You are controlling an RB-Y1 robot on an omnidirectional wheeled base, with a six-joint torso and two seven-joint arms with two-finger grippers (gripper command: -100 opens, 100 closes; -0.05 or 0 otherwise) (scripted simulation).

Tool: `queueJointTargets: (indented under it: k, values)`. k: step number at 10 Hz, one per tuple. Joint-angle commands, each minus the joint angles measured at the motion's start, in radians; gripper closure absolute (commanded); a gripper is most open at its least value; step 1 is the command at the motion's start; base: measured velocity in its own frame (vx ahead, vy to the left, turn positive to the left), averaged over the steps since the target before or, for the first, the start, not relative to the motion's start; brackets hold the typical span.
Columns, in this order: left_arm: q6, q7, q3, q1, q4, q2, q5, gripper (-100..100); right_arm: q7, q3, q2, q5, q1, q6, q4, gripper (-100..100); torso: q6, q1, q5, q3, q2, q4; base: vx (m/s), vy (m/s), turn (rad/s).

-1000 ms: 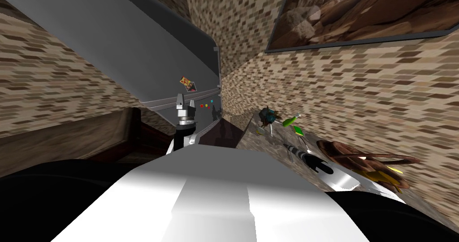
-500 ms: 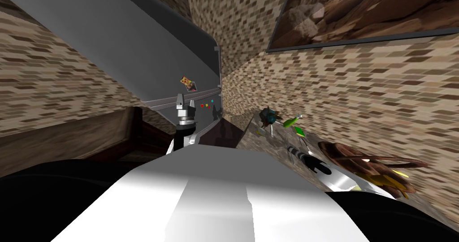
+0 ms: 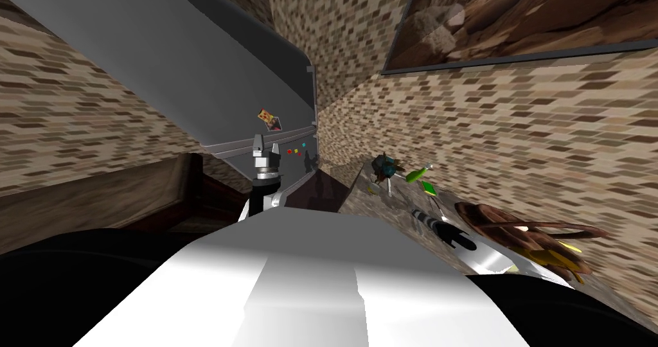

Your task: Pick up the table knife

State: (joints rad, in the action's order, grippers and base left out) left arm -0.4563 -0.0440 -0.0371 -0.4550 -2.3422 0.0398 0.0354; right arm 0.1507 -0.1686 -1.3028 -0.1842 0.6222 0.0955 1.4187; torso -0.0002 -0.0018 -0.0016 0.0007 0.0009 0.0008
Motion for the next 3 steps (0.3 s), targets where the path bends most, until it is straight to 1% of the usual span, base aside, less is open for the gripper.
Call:
queueJointTargets:
  k: [1, 2, 3]
  values:
    - [0.0, 0.0, 0.0, 0.0, 0.0, 0.0, 0.0, 0, -0.008, 0.003, -0.029, -0.014, 0.01, 0.0, 0.021, 100, 0.0, 0.0, 0.0, 0.0, 0.0, 0.0, 0.004, 0.023, -0.108]
    - [0.0, 0.0, 0.0, 0.0, 0.0, 0.0, 0.0, 0, -0.005, 0.006, -0.018, -0.008, 0.011, 0.003, 0.019, 100, 0.0, 0.001, 0.0, 0.0, 0.0, 0.0, -0.001, 0.012, -0.025]
    - [0.0, 0.0, 0.0, 0.0, 0.0, 0.0, 0.0, 0, -0.006, 0.007, -0.02, -0.009, 0.012, 0.004, 0.021, 0, 0.0, 0.001, 0.0, 0.0, 0.0, 0.0, 0.0, 0.0, 0.0]
